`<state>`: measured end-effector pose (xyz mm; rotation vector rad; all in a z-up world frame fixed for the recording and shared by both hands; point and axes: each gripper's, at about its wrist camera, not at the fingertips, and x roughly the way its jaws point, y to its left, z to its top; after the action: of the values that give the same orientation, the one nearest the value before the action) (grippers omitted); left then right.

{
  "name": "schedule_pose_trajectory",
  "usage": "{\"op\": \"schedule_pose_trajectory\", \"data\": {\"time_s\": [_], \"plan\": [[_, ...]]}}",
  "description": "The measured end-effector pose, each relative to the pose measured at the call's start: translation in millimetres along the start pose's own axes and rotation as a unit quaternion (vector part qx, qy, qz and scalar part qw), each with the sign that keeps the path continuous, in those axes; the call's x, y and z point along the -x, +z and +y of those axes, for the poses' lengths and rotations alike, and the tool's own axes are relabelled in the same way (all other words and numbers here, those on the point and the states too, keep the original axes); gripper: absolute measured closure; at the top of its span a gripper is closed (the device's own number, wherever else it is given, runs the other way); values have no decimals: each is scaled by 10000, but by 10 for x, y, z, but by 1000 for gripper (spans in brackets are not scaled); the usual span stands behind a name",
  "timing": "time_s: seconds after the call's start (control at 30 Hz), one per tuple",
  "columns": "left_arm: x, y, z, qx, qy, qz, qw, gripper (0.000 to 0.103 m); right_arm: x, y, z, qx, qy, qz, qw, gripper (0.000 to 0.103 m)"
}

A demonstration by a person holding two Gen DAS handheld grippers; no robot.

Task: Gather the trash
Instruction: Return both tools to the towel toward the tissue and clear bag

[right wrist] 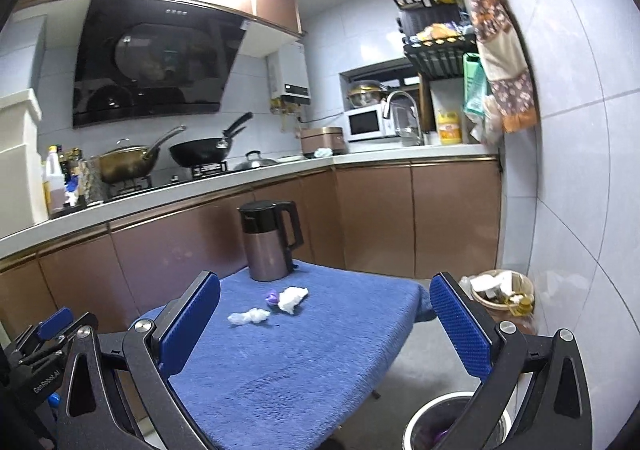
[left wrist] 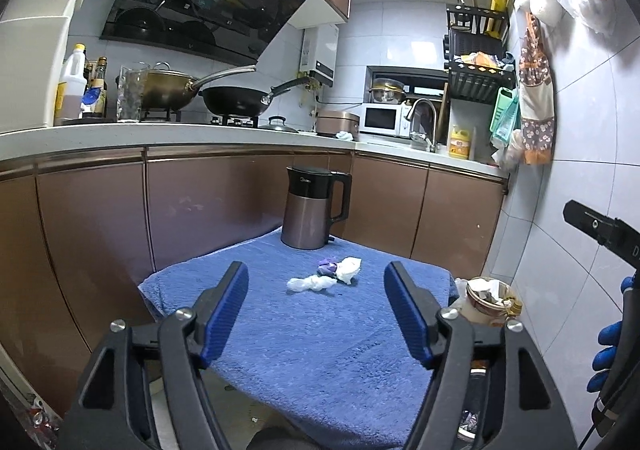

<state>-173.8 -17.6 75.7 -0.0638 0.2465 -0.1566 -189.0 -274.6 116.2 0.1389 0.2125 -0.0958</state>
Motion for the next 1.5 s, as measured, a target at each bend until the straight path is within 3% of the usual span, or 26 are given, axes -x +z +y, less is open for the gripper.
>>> {"op": "schedule_pose_trajectory", "data": {"time_s": [0.23, 0.5, 1.1, 1.4, 1.5], "plan": [[-2, 9, 24, -101, 159, 13, 9998, 29, -55, -26, 83, 51, 189, 167, 9997, 0], [-322, -30, 4, -177, 229, 316, 9991, 29, -260, -60, -8, 2, 257, 308, 9992, 0], [-1917, -294, 16, -452, 249, 1510, 9872, 29, -1755, -611, -223, -69, 380, 1553, 9871, 1], [-2614, -469, 280, -343, -44, 2046, 9782, 29, -2557, -846, -82, 121, 714, 1963, 9779, 3], [-2836, -496, 313, -372, -309, 2172, 9749, 29, -2816, -948, -5, 183, 875, 2122, 9731, 5]]}}
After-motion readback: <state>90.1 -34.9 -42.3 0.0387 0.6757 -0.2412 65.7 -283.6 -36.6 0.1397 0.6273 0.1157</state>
